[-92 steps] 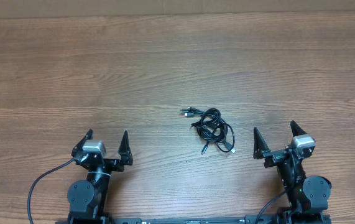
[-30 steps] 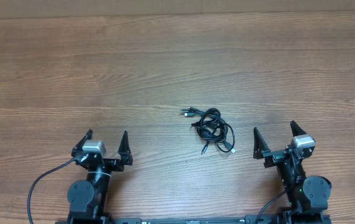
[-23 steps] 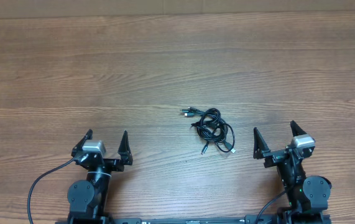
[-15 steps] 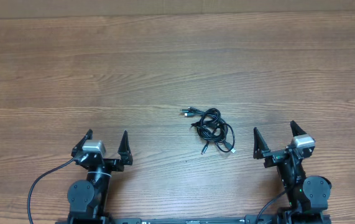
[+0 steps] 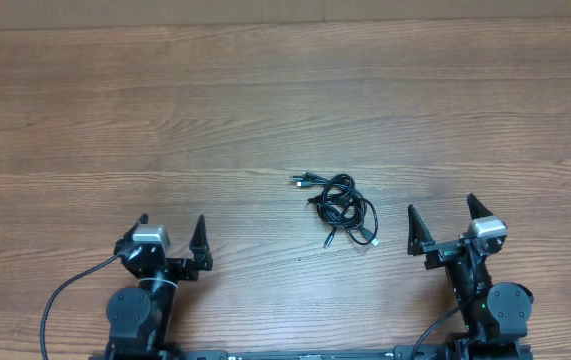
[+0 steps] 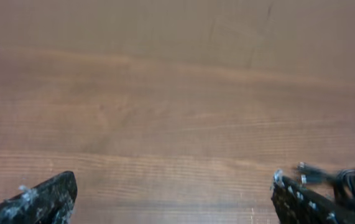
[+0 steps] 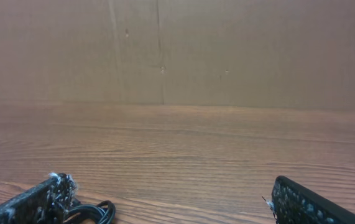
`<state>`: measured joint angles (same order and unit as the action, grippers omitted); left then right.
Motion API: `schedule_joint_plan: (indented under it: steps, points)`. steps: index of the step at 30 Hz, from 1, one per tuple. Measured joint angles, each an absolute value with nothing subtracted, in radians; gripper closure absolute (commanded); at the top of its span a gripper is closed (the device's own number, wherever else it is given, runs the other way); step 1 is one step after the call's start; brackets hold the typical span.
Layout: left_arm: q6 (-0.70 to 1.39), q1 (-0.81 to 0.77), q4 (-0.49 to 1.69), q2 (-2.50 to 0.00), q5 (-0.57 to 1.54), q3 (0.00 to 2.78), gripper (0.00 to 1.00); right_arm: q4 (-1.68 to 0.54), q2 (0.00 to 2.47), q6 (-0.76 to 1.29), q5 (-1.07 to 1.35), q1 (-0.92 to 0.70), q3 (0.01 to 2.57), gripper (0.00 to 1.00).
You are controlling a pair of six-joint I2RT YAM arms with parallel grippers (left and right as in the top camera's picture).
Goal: Untangle cables
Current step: 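Move the left gripper forward over the black cable bundle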
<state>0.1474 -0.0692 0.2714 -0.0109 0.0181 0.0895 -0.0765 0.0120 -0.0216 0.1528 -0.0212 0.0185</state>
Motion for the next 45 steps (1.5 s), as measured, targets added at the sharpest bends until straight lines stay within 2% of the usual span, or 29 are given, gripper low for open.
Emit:
schedule_joint_plan:
  steps: [11,18,32,37,45]
  points:
    - [0.147,-0.069,0.455,-0.155,0.019,0.308,0.0,-0.076,0.012,-0.022,0.153,-0.022,0.019,0.0]
    - [0.147,-0.069,0.52,-0.43,0.065,0.509,0.0,-0.075,0.012,-0.022,0.153,-0.022,0.019,0.0]
    - [0.159,-0.076,1.027,-1.061,0.109,1.105,0.0,-0.075,0.011,-0.022,0.153,-0.022,0.019,0.0]
    - [0.159,-0.177,1.099,-1.256,0.111,1.27,0.0,-0.076,0.011,-0.022,0.153,-0.022,0.019,0.0]
    - [0.189,-0.368,1.065,-1.41,0.116,1.321,0.0,-0.076,0.011,-0.022,0.153,-0.022,0.019,0.0]
